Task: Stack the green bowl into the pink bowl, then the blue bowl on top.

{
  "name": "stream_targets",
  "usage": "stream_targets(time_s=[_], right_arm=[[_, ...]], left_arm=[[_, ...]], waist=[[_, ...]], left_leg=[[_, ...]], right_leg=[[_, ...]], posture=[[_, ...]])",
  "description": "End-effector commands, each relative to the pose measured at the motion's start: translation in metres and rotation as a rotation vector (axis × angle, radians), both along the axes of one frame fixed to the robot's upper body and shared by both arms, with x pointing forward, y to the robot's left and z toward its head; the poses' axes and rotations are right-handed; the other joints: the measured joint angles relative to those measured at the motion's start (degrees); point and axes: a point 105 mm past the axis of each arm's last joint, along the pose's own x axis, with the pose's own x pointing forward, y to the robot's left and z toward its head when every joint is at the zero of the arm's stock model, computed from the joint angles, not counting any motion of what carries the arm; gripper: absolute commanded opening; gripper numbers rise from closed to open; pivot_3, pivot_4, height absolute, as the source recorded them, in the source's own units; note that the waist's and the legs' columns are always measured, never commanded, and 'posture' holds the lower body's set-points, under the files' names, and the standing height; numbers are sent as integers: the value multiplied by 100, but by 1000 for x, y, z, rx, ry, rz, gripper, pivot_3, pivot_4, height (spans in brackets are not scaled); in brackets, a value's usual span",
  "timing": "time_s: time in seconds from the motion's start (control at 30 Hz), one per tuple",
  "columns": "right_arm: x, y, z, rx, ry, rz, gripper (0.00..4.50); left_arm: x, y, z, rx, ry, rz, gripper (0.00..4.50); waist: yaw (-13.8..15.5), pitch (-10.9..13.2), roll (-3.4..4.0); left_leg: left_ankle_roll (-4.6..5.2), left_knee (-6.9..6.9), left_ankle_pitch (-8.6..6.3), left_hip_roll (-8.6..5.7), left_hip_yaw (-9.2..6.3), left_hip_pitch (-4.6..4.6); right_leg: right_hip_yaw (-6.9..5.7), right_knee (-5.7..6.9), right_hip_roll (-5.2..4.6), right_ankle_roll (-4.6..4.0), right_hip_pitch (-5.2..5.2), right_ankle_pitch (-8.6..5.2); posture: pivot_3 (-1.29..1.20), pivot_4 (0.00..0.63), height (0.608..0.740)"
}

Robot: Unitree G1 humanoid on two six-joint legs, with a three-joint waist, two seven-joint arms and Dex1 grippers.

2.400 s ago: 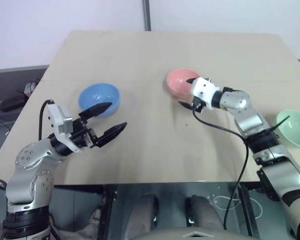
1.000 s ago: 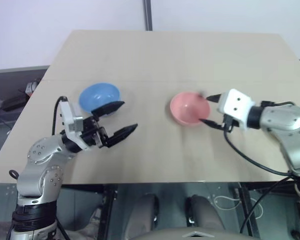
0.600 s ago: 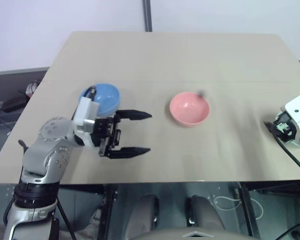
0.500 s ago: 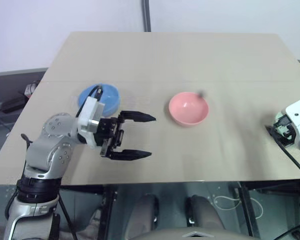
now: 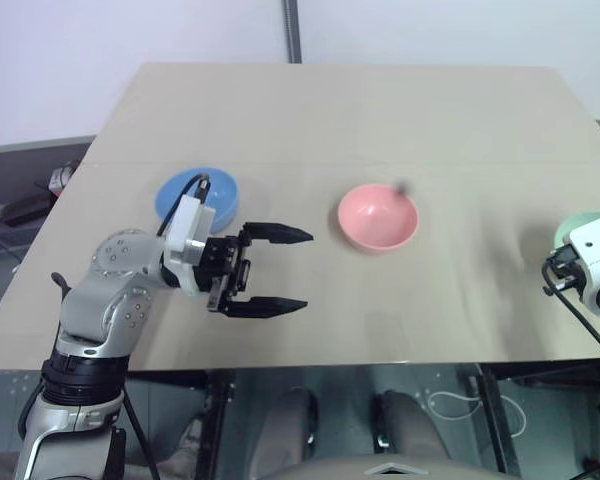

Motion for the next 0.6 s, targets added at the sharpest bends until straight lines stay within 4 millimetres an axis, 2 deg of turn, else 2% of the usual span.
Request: stream_targets(time_s=[0.03, 0.1, 0.17, 0.27, 0.33, 0.4, 0.5, 0.57, 0.6], right_arm=[[8, 13, 25, -50, -103, 95, 32], [14, 46, 42, 5, -189, 250, 32], [12, 93, 60, 104, -264, 453, 32], [8, 146, 80, 193, -348, 659, 32], [4, 189, 87, 253, -382, 814, 32], [3, 220, 87, 297, -384, 914, 32], [10, 241, 74, 306, -337, 965, 32], [23, 242, 57, 270, -278, 951, 871], [28, 240, 51, 248, -265, 940, 1108]], left_arm=[[0, 2, 8, -20, -56, 37, 4500], [4, 5, 7, -50, -39, 81, 4500], [5, 8, 4, -54, -23, 109, 4500], [5, 12, 2, -60, -11, 140, 4500], [6, 15, 0, -55, -6, 168, 4500], [6, 17, -2, -45, -9, 188, 4500], [5, 16, -2, -34, -20, 203, 4500], [3, 17, 0, -43, -26, 218, 4500], [3, 18, 1, -45, -31, 230, 4500]], waist=[[-1, 0, 0], [-17, 1, 1], [-61, 1, 2], [-66, 2, 4], [-30, 2, 2], [-13, 2, 1], [20, 2, -1], [58, 2, -4], [54, 2, -4]], left_leg=[[0, 0, 0, 0, 0, 0], [0, 0, 0, 1, 0, 0], [0, 0, 0, 5, 4, 4], [0, -1, 0, 19, -3, 7], [0, 0, 0, 19, -8, 5], [-1, 2, 0, 17, -8, 3], [-2, 7, 1, 12, -15, -2], [-17, 19, 10, -5, -16, -10], [-17, 23, 10, -6, -15, -11]], right_leg=[[0, 0, 0, 0, 0, 0], [1, 0, 1, 0, 0, 0], [7, 2, 4, 0, 0, 0], [5, 7, 17, 0, -1, 0], [-1, 9, 16, -1, -2, 0], [-1, 8, 12, -1, -2, 0], [-9, 6, 6, -2, -1, 0], [-15, 1, -11, -1, 2, 1], [-16, 1, -12, -1, 3, 1]], posture=[[0, 150, 740], [0, 150, 740], [0, 150, 740], [0, 150, 740], [0, 150, 740], [0, 150, 740], [0, 150, 740], [0, 150, 740], [0, 150, 740]])
